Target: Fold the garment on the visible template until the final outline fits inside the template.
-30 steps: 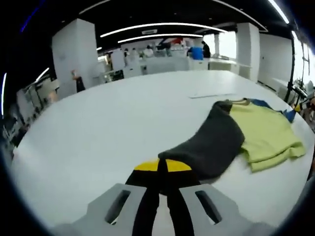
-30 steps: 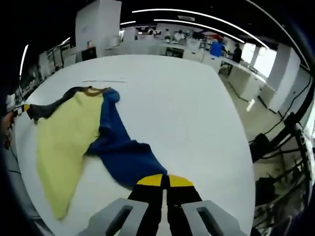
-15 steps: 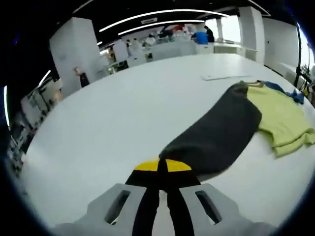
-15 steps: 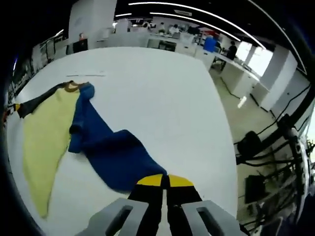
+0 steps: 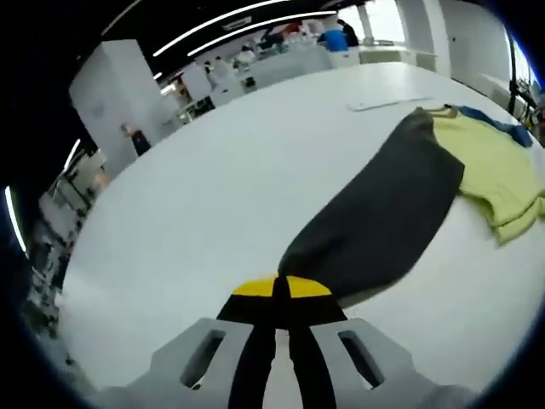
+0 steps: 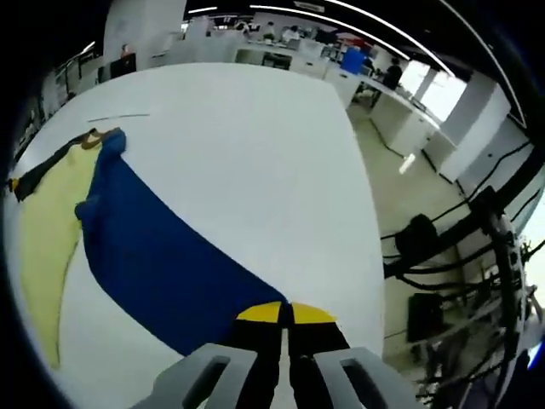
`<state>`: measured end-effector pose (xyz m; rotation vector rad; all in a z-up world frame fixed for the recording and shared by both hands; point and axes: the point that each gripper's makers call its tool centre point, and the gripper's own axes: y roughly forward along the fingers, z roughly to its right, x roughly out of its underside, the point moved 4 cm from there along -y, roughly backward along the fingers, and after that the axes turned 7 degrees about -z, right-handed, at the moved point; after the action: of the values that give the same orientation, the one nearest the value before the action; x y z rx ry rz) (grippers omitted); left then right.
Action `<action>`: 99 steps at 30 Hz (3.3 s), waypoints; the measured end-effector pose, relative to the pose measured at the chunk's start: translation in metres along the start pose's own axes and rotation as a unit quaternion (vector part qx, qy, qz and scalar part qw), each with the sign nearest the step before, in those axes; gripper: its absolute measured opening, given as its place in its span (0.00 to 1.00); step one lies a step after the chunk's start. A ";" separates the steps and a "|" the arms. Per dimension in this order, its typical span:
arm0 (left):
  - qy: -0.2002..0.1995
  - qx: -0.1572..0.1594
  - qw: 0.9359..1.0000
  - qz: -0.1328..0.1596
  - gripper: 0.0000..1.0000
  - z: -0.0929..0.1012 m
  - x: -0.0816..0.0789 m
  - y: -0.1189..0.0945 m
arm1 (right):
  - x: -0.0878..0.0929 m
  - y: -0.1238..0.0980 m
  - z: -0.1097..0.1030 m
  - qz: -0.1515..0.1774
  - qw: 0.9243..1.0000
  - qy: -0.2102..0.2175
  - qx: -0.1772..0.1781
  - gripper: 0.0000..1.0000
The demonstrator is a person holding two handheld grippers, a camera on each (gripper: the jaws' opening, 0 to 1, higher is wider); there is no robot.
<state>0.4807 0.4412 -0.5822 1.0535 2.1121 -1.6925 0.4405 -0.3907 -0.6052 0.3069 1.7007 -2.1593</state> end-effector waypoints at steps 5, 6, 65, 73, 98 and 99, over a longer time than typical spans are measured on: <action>-0.006 -0.004 1.000 -0.002 0.00 -0.004 0.000 0.000 | 0.006 0.002 0.008 -0.017 1.000 -0.002 0.015 0.00; -0.007 -0.005 1.000 -0.004 0.00 -0.005 0.001 0.000 | 0.007 0.003 0.009 -0.020 1.000 -0.004 0.017 0.00; 0.046 0.275 0.952 0.127 0.43 0.199 0.003 -0.054 | 0.035 -0.101 -0.220 0.095 0.943 -0.048 -0.317 0.58; 0.067 0.302 0.944 0.118 0.38 0.226 0.008 -0.051 | 0.063 -0.101 -0.233 0.080 0.942 -0.054 -0.321 0.55; 0.068 0.284 0.950 0.110 0.03 0.239 0.012 -0.039 | 0.123 -0.105 -0.276 0.056 0.955 -0.060 -0.286 0.28; 0.068 0.284 0.950 0.110 0.03 0.240 0.011 -0.039 | 0.124 -0.106 -0.278 0.056 0.955 -0.061 -0.284 0.28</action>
<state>0.3883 0.2222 -0.6324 1.5288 1.5165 -2.2187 0.2675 -0.1196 -0.6287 0.1013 2.0740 -1.4883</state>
